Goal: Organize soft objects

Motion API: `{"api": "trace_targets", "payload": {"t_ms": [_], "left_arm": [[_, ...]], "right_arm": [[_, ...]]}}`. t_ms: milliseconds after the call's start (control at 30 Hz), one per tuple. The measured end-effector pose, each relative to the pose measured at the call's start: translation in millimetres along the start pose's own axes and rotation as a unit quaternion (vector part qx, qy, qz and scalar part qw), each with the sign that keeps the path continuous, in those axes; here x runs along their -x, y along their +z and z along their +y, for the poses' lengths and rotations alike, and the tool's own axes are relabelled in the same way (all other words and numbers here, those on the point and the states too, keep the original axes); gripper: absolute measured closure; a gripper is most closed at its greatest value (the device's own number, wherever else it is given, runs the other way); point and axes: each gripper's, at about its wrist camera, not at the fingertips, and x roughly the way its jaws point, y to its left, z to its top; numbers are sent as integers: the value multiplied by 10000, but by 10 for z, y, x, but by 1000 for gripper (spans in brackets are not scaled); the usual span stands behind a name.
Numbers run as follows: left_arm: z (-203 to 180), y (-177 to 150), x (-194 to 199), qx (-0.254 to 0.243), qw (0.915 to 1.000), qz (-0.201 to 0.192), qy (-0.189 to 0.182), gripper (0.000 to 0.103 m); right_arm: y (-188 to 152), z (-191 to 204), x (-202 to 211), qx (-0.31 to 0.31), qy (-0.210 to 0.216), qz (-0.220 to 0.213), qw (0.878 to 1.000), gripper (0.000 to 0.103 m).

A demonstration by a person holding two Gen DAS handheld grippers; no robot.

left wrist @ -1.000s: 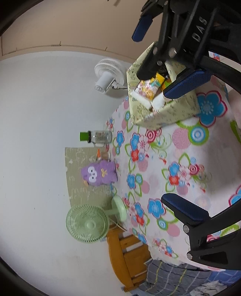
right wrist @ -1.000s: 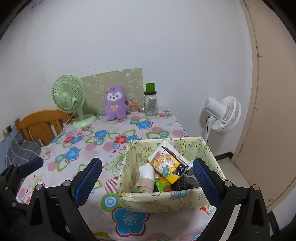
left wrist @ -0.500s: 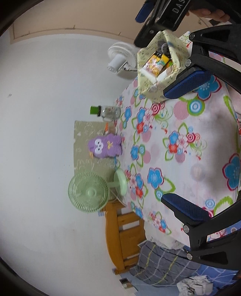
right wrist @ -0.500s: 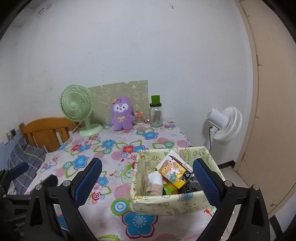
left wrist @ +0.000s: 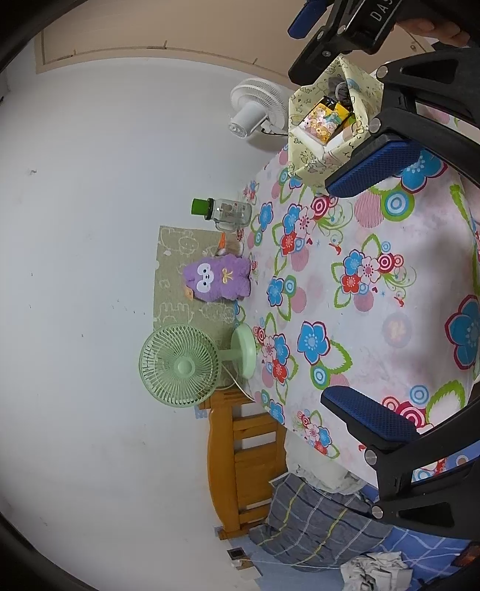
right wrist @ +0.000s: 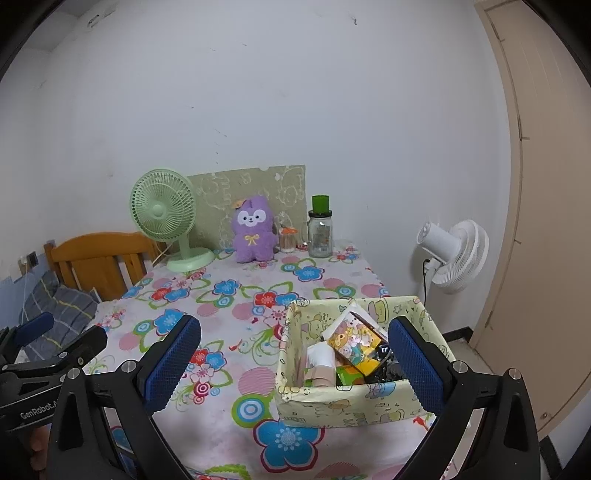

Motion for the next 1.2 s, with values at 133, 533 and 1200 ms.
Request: {"api": "trace_targets", "payload": {"t_ms": [133, 533, 1200], "left_arm": [[-12, 11, -3, -23, 10000, -8, -24, 0], [-25, 25, -54, -40, 9999, 79, -86, 0], [-30, 24, -65, -45, 9999, 81, -93, 0]], "right_arm": [[2, 4, 0, -3, -5, 0, 10000, 0], [2, -70, -65, -93, -87, 93, 9999, 0], [-14, -66, -72, -113, -110, 86, 9998, 0]]}}
